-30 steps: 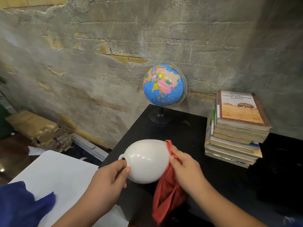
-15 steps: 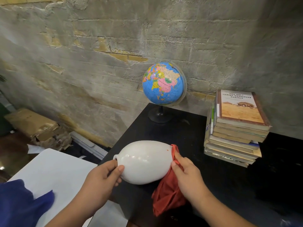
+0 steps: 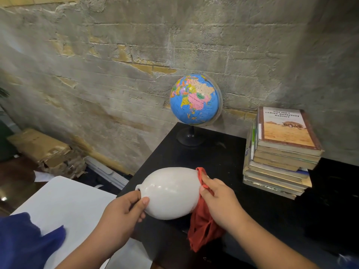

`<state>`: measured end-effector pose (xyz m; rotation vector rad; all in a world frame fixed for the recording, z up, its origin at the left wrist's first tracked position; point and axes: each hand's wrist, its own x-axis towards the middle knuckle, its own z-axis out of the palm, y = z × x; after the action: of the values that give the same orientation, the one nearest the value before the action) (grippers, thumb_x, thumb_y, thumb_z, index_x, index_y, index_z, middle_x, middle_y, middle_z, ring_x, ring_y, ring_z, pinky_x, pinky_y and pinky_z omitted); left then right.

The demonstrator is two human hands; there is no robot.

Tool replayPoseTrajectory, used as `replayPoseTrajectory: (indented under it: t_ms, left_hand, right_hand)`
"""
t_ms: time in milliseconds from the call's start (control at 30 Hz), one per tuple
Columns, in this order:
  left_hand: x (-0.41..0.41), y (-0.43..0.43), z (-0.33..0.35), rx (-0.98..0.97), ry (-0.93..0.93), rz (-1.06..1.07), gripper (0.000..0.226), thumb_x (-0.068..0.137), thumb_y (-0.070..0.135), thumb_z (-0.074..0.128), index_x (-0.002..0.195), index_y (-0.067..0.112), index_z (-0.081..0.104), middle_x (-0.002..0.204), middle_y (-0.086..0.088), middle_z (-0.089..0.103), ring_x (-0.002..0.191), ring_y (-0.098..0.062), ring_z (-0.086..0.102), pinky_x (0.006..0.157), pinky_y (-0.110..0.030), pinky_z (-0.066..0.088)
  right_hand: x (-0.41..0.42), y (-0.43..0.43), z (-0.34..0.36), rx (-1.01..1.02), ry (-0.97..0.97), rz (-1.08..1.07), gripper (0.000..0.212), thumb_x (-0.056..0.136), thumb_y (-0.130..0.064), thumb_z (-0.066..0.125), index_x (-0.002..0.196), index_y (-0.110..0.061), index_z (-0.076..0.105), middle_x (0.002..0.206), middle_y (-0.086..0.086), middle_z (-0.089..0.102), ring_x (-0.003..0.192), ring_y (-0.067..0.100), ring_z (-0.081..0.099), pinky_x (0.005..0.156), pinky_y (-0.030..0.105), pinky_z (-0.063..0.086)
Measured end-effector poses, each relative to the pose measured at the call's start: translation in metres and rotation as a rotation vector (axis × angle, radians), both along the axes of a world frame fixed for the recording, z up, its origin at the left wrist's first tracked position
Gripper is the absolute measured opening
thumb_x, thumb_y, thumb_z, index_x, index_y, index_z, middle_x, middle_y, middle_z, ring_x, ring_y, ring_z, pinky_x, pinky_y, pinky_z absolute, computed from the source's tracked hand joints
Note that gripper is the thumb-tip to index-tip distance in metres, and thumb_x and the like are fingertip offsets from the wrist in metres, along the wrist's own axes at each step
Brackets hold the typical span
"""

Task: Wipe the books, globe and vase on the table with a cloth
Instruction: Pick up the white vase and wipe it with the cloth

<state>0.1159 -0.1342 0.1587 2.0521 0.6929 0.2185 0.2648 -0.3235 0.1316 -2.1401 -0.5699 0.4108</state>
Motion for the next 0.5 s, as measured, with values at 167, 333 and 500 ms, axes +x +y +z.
replayPoseTrajectory:
  t_ms: [167,333,500]
  left_hand:
    - [0.0,-0.004,0.003,0.046,0.007,-0.013,0.024,0.094,0.028,0.051,0.078,0.017,0.064,0.065,-0.004,0.064,0.065,-0.013,0.057,0.062,-0.016,0.044]
    - [0.006,-0.014,0.009,0.111,-0.019,-0.02,0.028,0.094,0.028,0.053,0.067,0.02,0.056,0.064,-0.002,0.06,0.065,-0.013,0.056,0.06,-0.021,0.043]
    - [0.011,-0.024,0.018,0.144,-0.069,-0.07,0.019,0.095,0.024,0.052,0.078,0.018,0.059,0.07,0.0,0.058,0.071,-0.015,0.057,0.061,-0.025,0.048]
  right_hand:
    - [-0.014,0.004,0.012,0.047,-0.065,0.098,0.049,0.1,-0.031,0.044,0.143,-0.049,0.028,0.113,-0.016,0.05,0.112,0.007,0.049,0.105,0.023,0.037]
    - [-0.034,0.012,0.035,-0.042,-0.244,0.192,0.055,0.1,-0.037,0.039,0.148,-0.049,0.016,0.126,-0.018,0.044,0.117,0.01,0.046,0.106,0.027,0.039]
    - [-0.045,0.01,0.047,-0.06,-0.363,0.111,0.055,0.101,-0.037,0.034,0.148,-0.051,0.008,0.123,-0.018,0.039,0.108,0.008,0.048,0.097,0.023,0.044]
